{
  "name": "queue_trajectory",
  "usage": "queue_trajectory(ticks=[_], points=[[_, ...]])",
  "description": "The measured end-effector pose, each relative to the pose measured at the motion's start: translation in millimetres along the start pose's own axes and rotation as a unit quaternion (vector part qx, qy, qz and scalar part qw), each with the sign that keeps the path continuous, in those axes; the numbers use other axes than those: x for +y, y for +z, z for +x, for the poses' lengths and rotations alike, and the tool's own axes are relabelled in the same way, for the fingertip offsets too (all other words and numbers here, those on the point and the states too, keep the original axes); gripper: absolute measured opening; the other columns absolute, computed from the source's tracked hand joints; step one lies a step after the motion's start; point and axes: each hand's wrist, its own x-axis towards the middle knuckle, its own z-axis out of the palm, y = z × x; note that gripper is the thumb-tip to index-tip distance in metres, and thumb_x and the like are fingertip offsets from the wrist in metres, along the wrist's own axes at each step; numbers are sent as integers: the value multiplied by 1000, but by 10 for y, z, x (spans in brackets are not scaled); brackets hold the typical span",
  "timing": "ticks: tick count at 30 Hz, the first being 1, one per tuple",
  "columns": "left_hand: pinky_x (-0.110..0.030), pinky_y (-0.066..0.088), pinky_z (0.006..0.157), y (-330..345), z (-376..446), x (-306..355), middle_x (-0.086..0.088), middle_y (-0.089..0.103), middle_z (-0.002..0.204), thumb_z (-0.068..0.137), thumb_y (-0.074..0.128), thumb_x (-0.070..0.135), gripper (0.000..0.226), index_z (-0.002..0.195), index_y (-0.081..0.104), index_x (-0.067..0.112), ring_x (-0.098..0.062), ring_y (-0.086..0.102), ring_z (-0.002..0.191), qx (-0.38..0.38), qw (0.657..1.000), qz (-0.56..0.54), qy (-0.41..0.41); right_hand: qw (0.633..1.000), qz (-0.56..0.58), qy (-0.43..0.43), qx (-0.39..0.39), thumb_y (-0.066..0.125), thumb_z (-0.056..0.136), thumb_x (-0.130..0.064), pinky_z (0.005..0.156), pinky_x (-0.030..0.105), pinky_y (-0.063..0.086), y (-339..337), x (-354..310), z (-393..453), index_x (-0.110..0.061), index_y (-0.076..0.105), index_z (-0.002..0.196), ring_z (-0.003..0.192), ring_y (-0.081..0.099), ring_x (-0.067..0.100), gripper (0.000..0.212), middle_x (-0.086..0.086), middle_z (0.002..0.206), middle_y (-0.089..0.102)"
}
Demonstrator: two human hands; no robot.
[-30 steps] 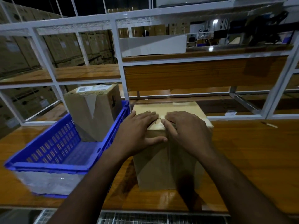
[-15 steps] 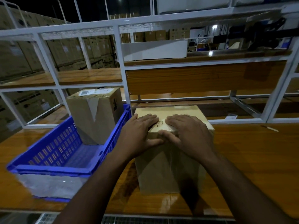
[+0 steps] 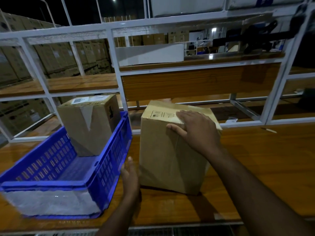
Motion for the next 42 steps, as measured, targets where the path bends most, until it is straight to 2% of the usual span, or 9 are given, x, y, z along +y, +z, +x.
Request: queue_trajectory(ticks=[3, 9, 15, 22, 27, 32, 36, 40, 42], points=[[-49, 48, 106, 86, 63, -325, -8, 59, 143, 69, 42, 97, 105, 142, 54, 23, -28, 59, 126, -74, 991, -35, -105, 999, 11, 19, 24, 34, 91, -73, 110, 38, 35, 2, 92, -9, -26, 50, 145, 138, 44, 14, 74, -4, 148, 52], [-48, 46, 105, 434, -138, -215, -14, 43, 156, 79, 44, 81, 99, 159, 23, 27, -33, 46, 139, -194, 950, -138, -204, 993, 43, 86, 71, 30, 92, -73, 103, 41, 42, 8, 409, -62, -23, 52, 143, 132, 50, 17, 74, -2, 144, 56], [-53, 54, 99, 690, -281, -62, 1, 54, 141, 94, 56, 57, 62, 148, 40, 29, -22, 57, 124, -276, 951, -85, -111, 968, 121, 182, 125, 35, 95, -67, 83, 40, 48, -27, 885, -270, -23, 51, 129, 111, 59, 21, 57, 2, 122, 62], [-53, 55, 91, 749, -242, 339, -3, 59, 132, 95, 58, 45, 55, 146, 41, 29, -25, 62, 113, -201, 978, -7, 50, 887, 330, 310, 86, 39, 97, -63, 65, 37, 49, 220, 1401, -484, -24, 41, 120, 86, 57, 15, 46, 1, 106, 58], [-45, 54, 92, 499, -131, 660, 1, 53, 133, 97, 59, 37, 58, 150, 37, 28, -20, 59, 113, -179, 974, 51, 128, 849, 433, 300, 49, 50, 98, -54, 75, 39, 53, 533, 1344, -423, -25, 54, 124, 95, 61, 16, 40, -3, 108, 64], [-52, 42, 111, 155, 137, 675, -4, 36, 159, 85, 71, 52, 91, 159, 23, 26, -27, 43, 139, -109, 973, 142, 149, 840, 480, 252, -16, 62, 97, -33, 69, 27, 51, 951, 1050, -421, -28, 46, 139, 97, 58, 11, 45, -11, 109, 58], [-48, 37, 116, 2, 337, 677, -5, 31, 163, 74, 76, 60, 109, 160, 23, 20, -26, 39, 143, -95, 969, 166, 155, 851, 464, 243, -25, 64, 96, -30, 84, 33, 52, 1298, 830, -374, -25, 36, 148, 118, 53, 20, 60, -7, 123, 51], [-50, 43, 111, -145, 517, 624, -1, 35, 159, 61, 88, 62, 120, 158, 24, 28, -26, 44, 138, -145, 962, 199, 117, 852, 463, 244, -31, 61, 97, -34, 79, 29, 53, 1514, 687, -293, -27, 29, 150, 123, 53, 22, 62, -2, 137, 51], [-53, 41, 113, -194, 583, 596, 3, 32, 159, 52, 87, 72, 125, 155, 25, 36, -23, 39, 141, -175, 944, 241, 142, 886, 401, 232, 32, 56, 100, -34, 85, 33, 54, 1543, 578, -305, -26, 33, 149, 124, 53, 23, 55, 1, 139, 51]])
